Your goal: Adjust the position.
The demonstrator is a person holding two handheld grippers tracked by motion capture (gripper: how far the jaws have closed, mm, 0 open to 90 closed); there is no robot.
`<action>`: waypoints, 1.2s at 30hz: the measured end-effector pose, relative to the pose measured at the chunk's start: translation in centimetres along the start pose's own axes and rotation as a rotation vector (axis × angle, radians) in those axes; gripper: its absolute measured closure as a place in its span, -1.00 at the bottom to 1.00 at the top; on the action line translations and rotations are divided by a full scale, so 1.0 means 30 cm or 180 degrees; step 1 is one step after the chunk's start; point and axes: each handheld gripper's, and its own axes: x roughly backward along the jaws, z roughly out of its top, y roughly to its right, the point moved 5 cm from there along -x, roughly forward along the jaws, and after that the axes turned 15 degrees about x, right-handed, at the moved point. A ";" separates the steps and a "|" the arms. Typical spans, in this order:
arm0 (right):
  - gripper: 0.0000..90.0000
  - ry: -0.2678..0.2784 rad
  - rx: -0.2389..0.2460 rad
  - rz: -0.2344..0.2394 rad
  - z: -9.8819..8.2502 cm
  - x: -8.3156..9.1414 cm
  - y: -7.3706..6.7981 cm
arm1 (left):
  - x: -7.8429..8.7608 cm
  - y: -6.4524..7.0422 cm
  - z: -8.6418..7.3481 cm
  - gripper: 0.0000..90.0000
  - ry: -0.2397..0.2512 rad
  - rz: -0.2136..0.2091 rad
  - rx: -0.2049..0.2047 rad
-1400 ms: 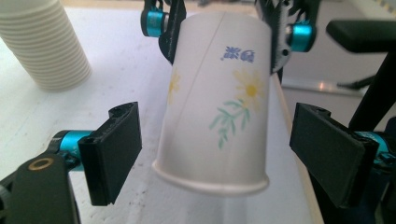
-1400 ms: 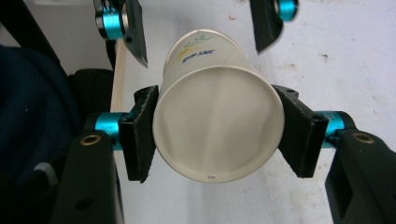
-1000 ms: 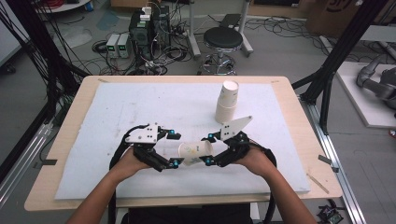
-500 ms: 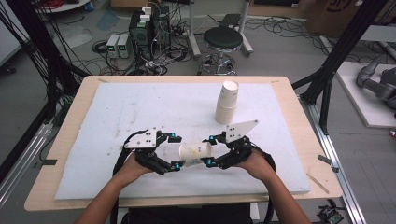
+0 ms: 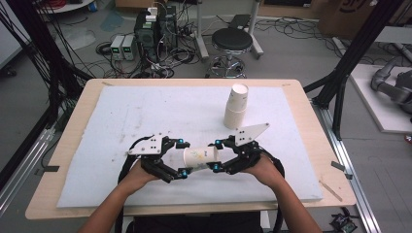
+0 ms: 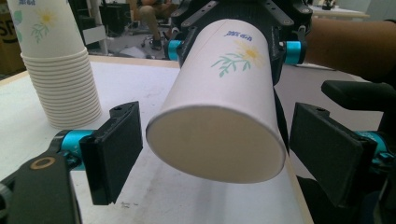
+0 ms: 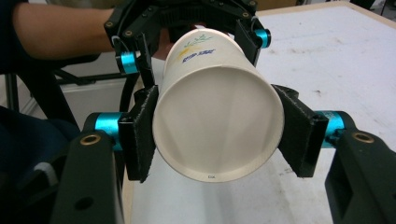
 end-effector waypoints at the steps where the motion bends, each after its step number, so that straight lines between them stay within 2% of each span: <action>1: -0.17 0.0017 -0.0003 -0.0004 0.000 0.001 0.001 | 0.000 0.000 0.001 -0.61 0.0018 0.0002 -0.0003; 5: -0.17 0.0132 -0.0046 0.0035 0.006 0.002 0.001 | -0.003 0.002 0.001 -0.59 0.0029 -0.0031 -0.0032; 10: -0.17 0.0261 -0.0117 0.0089 0.010 0.004 0.005 | 0.006 0.008 0.010 -0.47 0.0113 -0.0082 -0.0081; 16: -0.17 0.0316 -0.0150 0.0107 0.005 0.001 0.009 | 0.012 0.009 0.015 -0.40 0.0153 -0.0086 -0.0100; 18: -0.17 0.0281 -0.0151 0.0120 0.004 0.002 0.006 | 0.014 0.009 0.016 -0.35 0.0145 -0.0079 -0.0123; 27: -0.20 0.0204 -0.0131 0.0116 0.005 0.000 0.003 | 0.022 0.014 0.026 -0.19 0.0042 -0.0049 -0.0068; 29: -0.52 0.0134 -0.0128 0.0005 0.008 0.000 0.008 | 0.024 0.014 0.030 -0.19 0.0019 -0.0029 -0.0037; 30: -0.58 0.0083 -0.0170 -0.0065 0.012 0.001 0.010 | 0.026 0.014 0.031 -0.19 0.0000 -0.0011 -0.0039; 31: -0.58 0.0054 -0.0146 -0.0096 0.017 0.003 0.012 | 0.027 0.014 0.034 -0.19 -0.0012 -0.0007 -0.0034; 33: -0.58 0.0024 -0.0112 -0.0131 0.026 0.007 0.013 | 0.028 0.012 0.040 -0.18 -0.0113 0.0080 -0.0060; 36: -0.58 -0.0146 0.0010 -0.0222 0.043 0.009 0.016 | 0.027 0.009 0.059 -0.19 -0.0343 0.0183 -0.0069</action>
